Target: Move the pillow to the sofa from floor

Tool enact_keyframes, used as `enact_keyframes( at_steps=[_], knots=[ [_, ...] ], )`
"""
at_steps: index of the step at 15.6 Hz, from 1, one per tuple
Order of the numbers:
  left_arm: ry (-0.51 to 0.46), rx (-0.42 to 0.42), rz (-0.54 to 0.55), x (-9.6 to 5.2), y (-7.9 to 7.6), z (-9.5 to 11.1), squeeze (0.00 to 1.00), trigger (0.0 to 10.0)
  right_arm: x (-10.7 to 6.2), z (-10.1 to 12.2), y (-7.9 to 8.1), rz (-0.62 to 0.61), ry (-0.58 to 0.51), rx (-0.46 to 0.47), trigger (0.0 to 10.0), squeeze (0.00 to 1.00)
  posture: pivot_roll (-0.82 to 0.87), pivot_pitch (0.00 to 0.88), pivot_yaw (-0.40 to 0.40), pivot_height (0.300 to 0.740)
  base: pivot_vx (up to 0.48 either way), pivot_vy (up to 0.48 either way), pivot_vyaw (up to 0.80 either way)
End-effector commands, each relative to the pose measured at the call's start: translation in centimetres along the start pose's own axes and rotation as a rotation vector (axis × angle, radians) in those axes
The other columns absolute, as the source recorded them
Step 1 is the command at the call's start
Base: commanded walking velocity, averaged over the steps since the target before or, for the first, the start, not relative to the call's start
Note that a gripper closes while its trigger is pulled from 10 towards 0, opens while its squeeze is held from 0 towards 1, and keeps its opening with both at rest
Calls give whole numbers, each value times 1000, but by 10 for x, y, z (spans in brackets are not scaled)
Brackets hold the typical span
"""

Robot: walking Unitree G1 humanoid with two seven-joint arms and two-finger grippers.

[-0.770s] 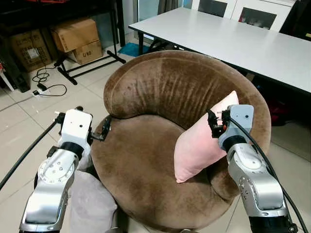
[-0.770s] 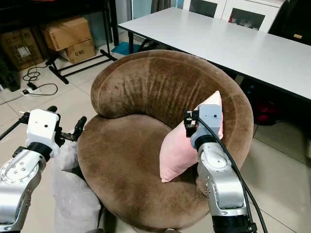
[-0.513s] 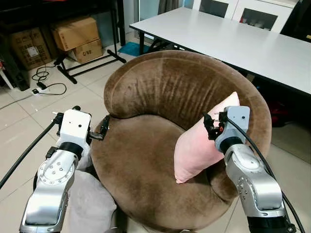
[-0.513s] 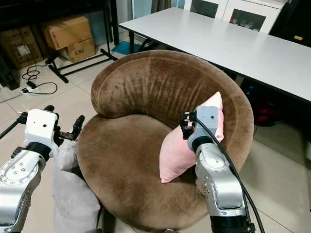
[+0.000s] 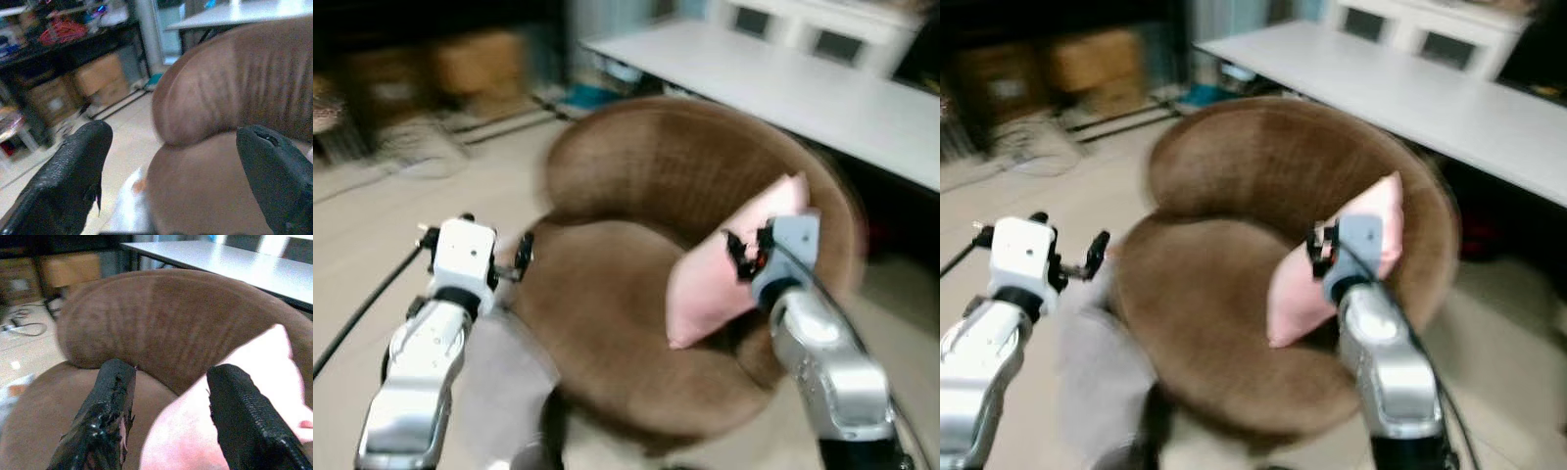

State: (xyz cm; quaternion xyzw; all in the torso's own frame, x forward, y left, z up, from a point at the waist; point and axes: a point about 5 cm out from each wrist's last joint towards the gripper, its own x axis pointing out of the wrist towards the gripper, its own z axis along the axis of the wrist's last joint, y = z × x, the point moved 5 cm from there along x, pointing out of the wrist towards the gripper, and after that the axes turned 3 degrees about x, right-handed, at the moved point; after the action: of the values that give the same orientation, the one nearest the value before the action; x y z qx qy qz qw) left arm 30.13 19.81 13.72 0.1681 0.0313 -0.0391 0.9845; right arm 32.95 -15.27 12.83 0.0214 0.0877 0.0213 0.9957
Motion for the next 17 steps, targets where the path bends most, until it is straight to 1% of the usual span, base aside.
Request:
enact_keyframes(
  at_steps=[1, 3, 4, 6, 8, 10, 16, 17],
  knots=[
    [-11, 11, -1, 1, 0, 4, 0, 10000, -1, -5, -3, -6, 25, 3, 10000, 0, -33, 0, -54, 740, -281, 0, 0],
    [-13, 13, 0, 0, 0, 4, 0, 10000, -1, -7, -1, 4, 33, 24, 10000, 0, -30, 0, -55, 740, -281, 0, 0],
    [-13, 14, 0, 0, 0, 4, 0, 10000, -1, -8, -1, 2, 34, 19, 10000, 0, -30, 0, -55, 740, -262, 0, 0],
    [-12, 14, 3, 0, 1, 3, 0, 10000, -2, -10, -4, -8, 46, 18, 10000, 0, -31, 0, -55, 740, 0, 0, 0],
    [-11, 9, 9, 0, 2, 3, 0, 10000, -2, -9, -2, 7, 46, 30, 10000, 0, -29, 0, -58, 740, 0, 0, 0],
    [-7, 6, 16, 0, 3, 3, 0, 10000, -1, -10, 2, 20, 50, 28, 10000, 0, -24, 0, -63, 740, 0, 411, 0],
    [1, 13, 20, -1, 3, 1, 0, 10000, -1, -12, 5, 33, 60, 21, 10000, 0, -20, 0, -70, 740, 0, 471, 0],
    [0, 17, 22, -1, 4, 2, 0, 10000, -1, -12, 7, 48, 63, 8, 10000, 0, -20, 0, -70, 740, 0, 0, 0]
  ],
)
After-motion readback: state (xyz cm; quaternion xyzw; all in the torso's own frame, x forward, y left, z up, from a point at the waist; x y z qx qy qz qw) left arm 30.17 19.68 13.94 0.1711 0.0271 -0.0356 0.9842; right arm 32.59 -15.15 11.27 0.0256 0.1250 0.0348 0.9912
